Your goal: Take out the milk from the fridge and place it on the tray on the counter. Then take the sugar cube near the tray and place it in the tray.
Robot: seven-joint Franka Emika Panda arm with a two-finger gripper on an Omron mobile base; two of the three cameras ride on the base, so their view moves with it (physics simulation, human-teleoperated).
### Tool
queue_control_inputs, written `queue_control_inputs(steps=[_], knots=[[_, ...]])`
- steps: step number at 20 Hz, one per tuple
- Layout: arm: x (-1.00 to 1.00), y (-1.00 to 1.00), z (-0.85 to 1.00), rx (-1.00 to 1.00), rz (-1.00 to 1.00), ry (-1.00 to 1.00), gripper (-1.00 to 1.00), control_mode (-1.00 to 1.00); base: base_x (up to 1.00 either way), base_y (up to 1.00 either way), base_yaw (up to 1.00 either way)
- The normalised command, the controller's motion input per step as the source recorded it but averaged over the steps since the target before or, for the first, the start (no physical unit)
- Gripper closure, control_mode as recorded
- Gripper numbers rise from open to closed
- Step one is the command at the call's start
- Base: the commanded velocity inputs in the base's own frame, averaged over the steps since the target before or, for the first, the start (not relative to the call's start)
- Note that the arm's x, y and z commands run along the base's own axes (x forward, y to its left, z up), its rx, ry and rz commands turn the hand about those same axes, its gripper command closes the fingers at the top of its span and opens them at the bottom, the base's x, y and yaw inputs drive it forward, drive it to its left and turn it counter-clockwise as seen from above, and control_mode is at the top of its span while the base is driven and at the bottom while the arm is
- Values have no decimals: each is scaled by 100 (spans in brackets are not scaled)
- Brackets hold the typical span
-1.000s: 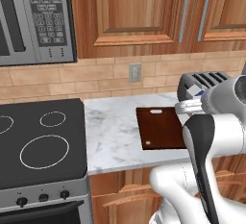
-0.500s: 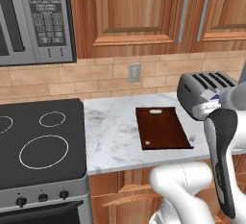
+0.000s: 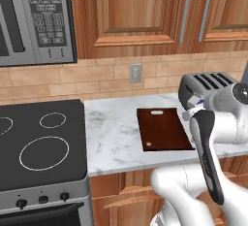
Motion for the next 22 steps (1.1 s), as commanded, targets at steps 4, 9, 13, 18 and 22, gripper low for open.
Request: queue_control_inputs(steps=[4, 9, 13, 18, 22], knots=[[87, 29, -58, -9, -5, -4, 100, -100, 0, 0, 0], [84, 13, -35, 0, -6, 0, 100, -100, 0, 0, 0], [51, 0, -10, 1, -3, 0, 100, -100, 0, 0, 0], [15, 0, 0, 9, 0, 1, 100, -100, 0, 0, 0], [3, 0, -2, 9, 0, 4, 100, -100, 0, 0, 0]])
